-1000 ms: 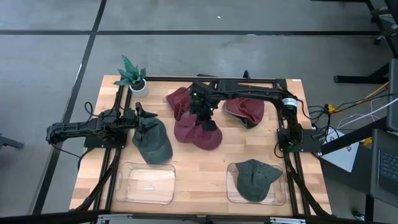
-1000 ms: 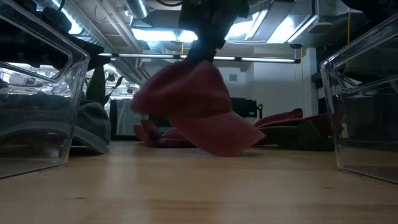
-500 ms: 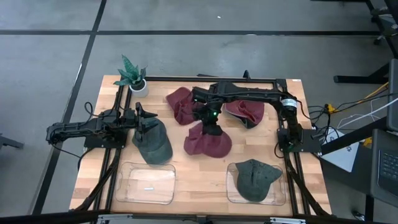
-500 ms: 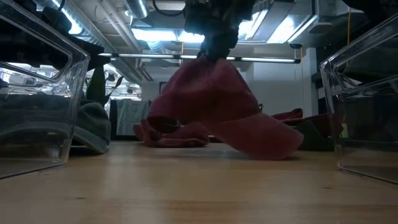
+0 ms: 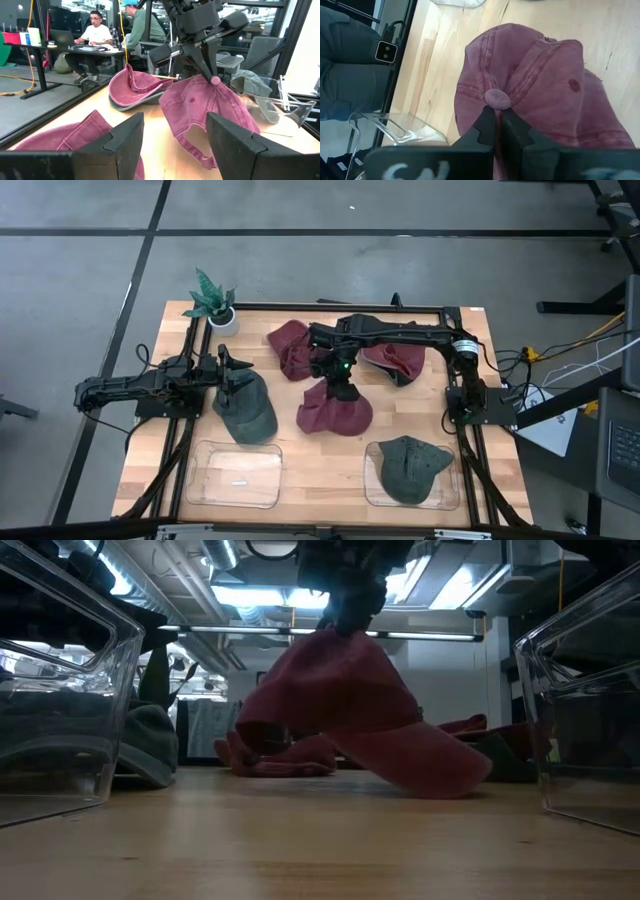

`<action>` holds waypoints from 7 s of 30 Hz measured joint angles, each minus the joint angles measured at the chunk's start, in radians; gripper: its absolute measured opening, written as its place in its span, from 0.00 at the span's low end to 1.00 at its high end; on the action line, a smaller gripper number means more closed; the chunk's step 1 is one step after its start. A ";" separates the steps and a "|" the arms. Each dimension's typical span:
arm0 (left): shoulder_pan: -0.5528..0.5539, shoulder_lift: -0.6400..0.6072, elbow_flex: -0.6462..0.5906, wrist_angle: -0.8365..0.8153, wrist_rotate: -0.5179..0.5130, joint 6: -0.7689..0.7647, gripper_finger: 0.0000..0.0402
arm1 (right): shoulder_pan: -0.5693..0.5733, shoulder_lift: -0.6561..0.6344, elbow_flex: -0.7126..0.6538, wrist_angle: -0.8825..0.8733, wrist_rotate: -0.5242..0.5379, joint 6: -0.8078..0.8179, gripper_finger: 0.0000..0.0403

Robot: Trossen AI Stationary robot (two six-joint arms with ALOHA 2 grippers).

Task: Pick & Place hat
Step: Put the bottom red cap into the left transparent bin

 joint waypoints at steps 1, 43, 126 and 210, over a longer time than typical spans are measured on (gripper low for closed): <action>0.000 0.000 0.000 0.000 0.000 0.000 0.52 | 0.000 -0.003 0.000 -0.004 0.001 0.000 0.03; -0.003 0.000 0.000 0.585 -0.299 -0.888 0.52 | -0.113 -0.119 0.000 0.126 0.030 0.170 0.03; -0.003 1.232 0.999 -0.456 0.167 -0.234 0.02 | -0.071 -0.113 0.000 0.326 0.031 0.514 0.11; -0.560 1.169 0.999 -0.801 0.636 -0.386 0.01 | -0.171 -0.347 0.000 -0.043 0.091 0.298 0.37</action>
